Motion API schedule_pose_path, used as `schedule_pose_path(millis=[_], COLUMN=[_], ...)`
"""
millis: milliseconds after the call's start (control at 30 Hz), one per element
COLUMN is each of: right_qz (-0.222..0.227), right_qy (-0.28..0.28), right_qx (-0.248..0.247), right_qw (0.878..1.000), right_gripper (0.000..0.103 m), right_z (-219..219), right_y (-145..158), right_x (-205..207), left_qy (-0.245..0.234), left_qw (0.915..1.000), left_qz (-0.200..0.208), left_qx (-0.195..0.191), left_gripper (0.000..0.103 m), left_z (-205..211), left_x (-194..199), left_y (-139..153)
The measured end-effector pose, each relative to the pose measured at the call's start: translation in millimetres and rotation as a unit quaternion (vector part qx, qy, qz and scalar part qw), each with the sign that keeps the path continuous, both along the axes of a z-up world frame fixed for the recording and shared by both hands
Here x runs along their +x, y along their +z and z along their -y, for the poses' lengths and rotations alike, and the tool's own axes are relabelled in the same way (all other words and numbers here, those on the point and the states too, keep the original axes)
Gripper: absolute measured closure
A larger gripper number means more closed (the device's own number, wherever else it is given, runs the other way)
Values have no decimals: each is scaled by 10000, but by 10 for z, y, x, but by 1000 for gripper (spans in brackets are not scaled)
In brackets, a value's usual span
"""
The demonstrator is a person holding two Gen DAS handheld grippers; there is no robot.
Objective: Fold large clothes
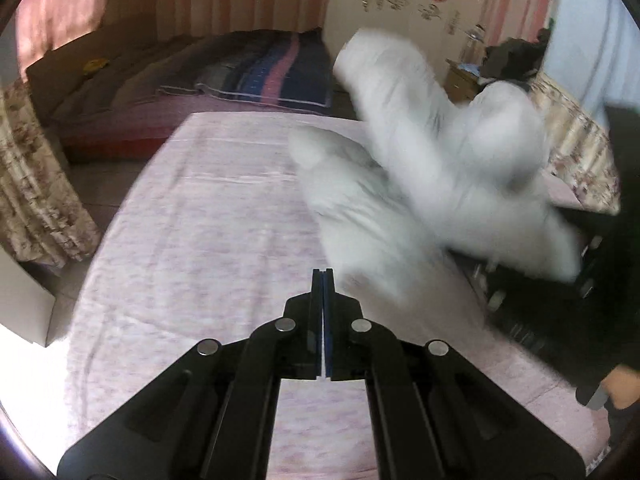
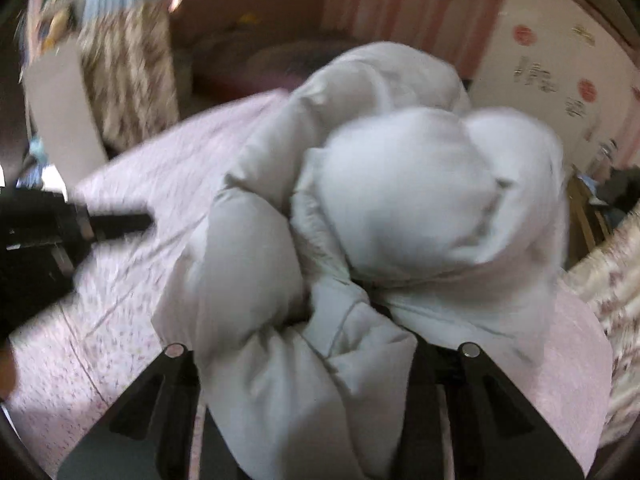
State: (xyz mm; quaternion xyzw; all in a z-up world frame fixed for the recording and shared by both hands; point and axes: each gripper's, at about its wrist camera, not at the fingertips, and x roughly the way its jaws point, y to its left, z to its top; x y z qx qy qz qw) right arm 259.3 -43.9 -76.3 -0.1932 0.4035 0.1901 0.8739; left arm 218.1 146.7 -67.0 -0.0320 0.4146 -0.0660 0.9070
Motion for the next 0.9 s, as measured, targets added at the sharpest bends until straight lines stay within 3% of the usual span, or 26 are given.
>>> schedule_pose_path(millis=[167, 267, 467, 633, 700, 767, 833, 900], right_qz=[16, 270, 380, 342, 228, 86, 18, -83], right_qy=[387, 606, 814, 688, 715, 769, 802, 800], right_qx=[-836, -1418, -1669, -1005, -642, -90, 308, 810], right_qw=[9957, 9877, 9819, 9920, 9951, 9970, 9963, 9935], right_gripper=[75, 76, 77, 69, 55, 35, 25, 22], right_z=[-305, -419, -454, -216, -96, 83, 234, 450], right_y=[-415, -557, -540, -291, -186, -8, 105, 210], right_x=[-154, -277, -397, -562, -645, -761, -871, -983], left_qy=[381, 528, 600, 626, 638, 617, 564, 477], left_qw=[9992, 9983, 9974, 9968, 9966, 9968, 9970, 9972], left_qz=[0, -26, 102, 295, 310, 308, 329, 365], left_qx=[-126, -228, -391, -409, -418, -409, -424, -451], left_gripper=[103, 103, 103, 100, 96, 95, 92, 87], left_z=[-473, -678, -743, -732, -738, -713, -676, -638], left_x=[-144, -194, -286, -335, -337, -338, -360, -374], left_y=[-45, -66, 48, 184, 203, 215, 231, 253])
